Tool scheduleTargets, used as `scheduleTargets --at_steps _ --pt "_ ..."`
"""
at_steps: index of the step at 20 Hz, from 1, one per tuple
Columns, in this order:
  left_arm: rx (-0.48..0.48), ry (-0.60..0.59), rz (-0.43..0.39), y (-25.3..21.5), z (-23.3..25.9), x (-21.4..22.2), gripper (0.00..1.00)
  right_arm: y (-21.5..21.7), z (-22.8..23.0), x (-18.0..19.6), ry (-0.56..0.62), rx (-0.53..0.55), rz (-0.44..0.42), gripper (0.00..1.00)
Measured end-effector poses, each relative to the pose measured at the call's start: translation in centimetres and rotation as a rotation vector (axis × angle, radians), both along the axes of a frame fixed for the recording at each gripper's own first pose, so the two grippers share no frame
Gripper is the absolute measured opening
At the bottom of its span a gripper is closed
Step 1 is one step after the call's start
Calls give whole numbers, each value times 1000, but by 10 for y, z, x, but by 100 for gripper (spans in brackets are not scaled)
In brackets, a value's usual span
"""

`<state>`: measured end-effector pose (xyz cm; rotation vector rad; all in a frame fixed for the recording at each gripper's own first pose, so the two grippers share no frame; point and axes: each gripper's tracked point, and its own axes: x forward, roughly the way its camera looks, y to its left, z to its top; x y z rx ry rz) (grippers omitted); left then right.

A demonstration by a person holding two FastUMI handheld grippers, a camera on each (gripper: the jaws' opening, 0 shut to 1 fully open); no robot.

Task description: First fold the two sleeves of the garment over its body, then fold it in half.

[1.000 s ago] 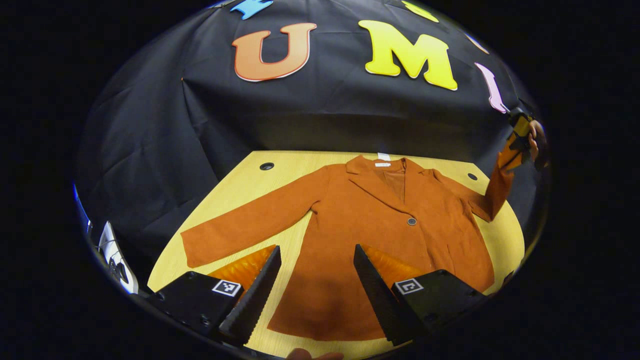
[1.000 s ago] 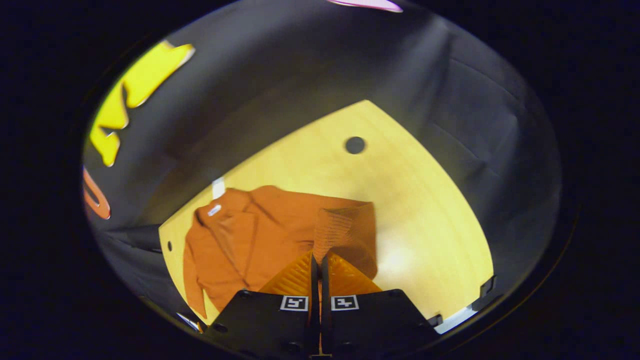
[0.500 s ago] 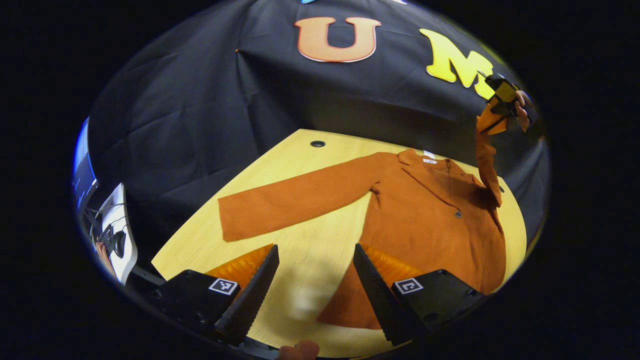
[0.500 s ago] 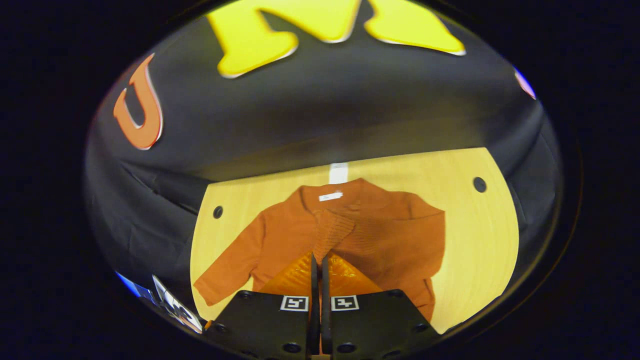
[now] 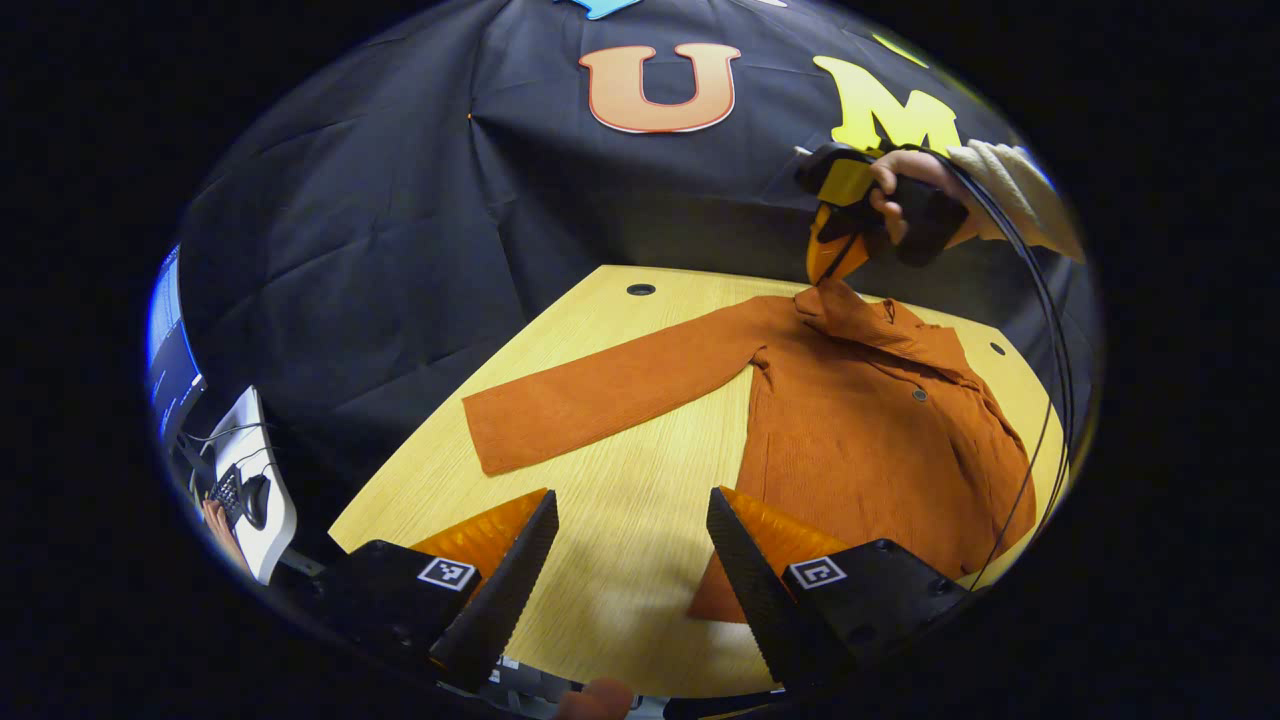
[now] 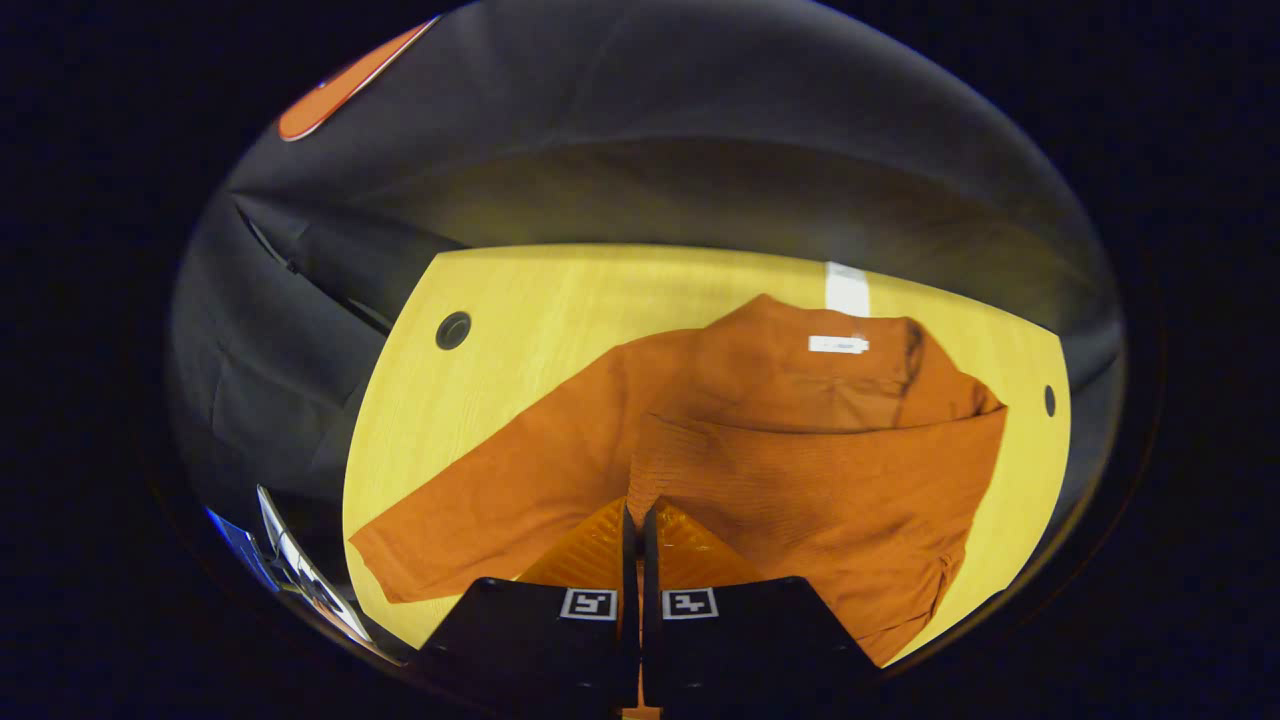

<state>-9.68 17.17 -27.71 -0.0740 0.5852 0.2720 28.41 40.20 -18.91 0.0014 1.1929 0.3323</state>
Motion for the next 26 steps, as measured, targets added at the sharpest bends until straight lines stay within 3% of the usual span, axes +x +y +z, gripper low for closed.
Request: scheduleTargets --at_steps 4,6,7,10,12,13,15,18,20,26 --pt "-24 19 56 10 -5 -19 98 23 -44 5 24 -74 43 4" --pt "-16 39 79 16 -9 -30 98 36 -49 5 49 -13 27 7" --pt "-17 41 87 19 -10 -32 98 38 -47 3 62 15 19 14" --pt "-27 61 122 26 -15 -36 98 48 -40 -3 94 124 2 17" --pt "-27 62 145 35 -14 -33 98 49 -27 -11 119 173 0 34" --pt "-26 59 152 41 -12 -29 98 46 -23 -13 113 177 0 47" --pt "-18 55 160 53 -8 -17 98 33 -13 -15 84 174 3 74" --pt "-58 63 196 75 -7 7 98 8 2 -27 46 160 11 74" --pt "-123 79 242 90 -9 25 98 -13 10 -39 24 155 32 93" --pt "-295 212 329 129 -31 73 100 -117 18 -83 -25 73 98 93"
